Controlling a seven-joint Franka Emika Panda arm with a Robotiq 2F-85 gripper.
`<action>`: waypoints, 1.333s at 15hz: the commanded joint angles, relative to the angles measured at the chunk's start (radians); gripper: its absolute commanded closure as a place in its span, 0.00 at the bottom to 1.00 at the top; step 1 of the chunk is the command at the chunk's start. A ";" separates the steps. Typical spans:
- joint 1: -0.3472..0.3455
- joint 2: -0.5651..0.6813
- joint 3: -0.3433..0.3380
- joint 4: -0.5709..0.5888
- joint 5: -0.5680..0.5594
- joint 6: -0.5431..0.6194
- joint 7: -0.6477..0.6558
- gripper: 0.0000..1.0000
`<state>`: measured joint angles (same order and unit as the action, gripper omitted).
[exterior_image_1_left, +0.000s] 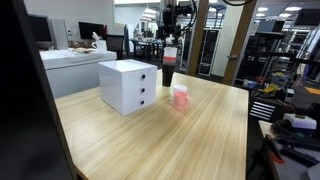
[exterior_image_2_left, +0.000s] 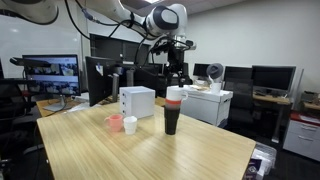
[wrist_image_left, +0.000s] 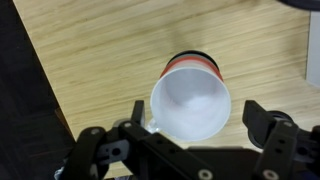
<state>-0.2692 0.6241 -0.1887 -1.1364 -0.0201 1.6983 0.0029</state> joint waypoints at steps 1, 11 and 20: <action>-0.024 -0.010 0.012 -0.019 0.033 -0.005 -0.032 0.00; -0.026 0.008 0.016 -0.060 0.023 0.024 -0.072 0.25; -0.022 -0.020 0.014 -0.070 0.013 0.020 -0.116 0.57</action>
<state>-0.2848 0.6463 -0.1820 -1.1690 -0.0106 1.7082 -0.0701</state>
